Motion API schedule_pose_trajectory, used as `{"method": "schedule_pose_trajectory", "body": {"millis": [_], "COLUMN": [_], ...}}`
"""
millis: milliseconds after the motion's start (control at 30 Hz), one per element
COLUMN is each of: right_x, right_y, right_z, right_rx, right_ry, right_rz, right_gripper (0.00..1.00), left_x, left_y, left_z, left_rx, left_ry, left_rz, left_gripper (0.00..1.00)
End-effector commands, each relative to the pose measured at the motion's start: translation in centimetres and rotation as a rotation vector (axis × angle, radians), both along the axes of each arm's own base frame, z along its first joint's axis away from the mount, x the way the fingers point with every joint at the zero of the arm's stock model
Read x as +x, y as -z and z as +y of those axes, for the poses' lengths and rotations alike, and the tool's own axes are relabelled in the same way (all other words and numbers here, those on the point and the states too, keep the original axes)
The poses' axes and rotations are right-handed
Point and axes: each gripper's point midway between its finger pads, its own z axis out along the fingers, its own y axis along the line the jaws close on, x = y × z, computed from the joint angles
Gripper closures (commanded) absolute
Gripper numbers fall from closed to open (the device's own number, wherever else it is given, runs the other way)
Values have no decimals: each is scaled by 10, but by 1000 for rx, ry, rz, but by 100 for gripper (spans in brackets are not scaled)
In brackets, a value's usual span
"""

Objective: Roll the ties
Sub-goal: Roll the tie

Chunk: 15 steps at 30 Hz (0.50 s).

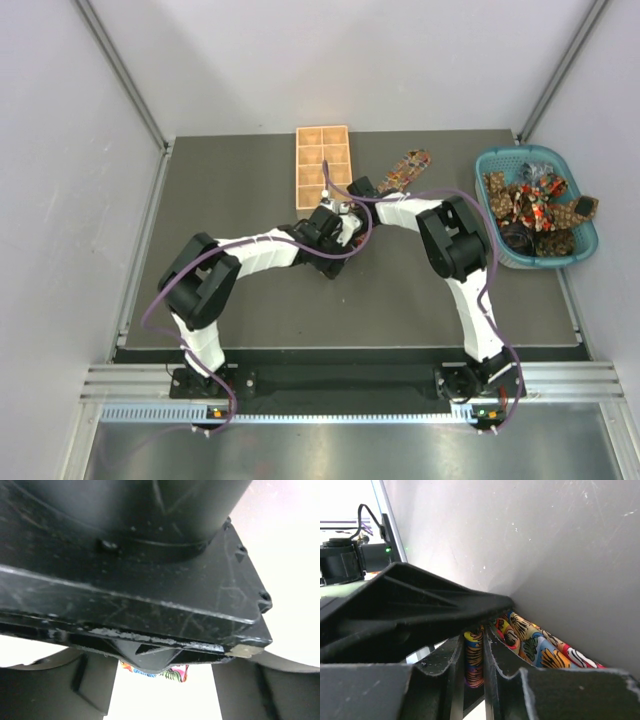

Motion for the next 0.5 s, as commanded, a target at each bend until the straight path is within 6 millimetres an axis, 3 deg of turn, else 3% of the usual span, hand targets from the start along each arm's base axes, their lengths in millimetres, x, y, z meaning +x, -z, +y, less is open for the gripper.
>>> {"method": "schedule_pose_trajectory", "body": {"millis": [0, 200, 467], "right_x": [13, 16, 21], "right_y": [16, 15, 16], "right_z": [-11, -15, -22], "right_rx": [-27, -29, -72], "right_ry": [31, 53, 84], "right_rz": [-58, -62, -92], "right_gripper": [94, 82, 59], "left_x": [-6, -15, -23], "left_y": [8, 17, 28], "left_z": [-5, 3, 9], "left_rx": [-1, 47, 134], "left_ry": [40, 13, 0], "left_rz": [34, 50, 67], "left_gripper": [32, 48, 57]}}
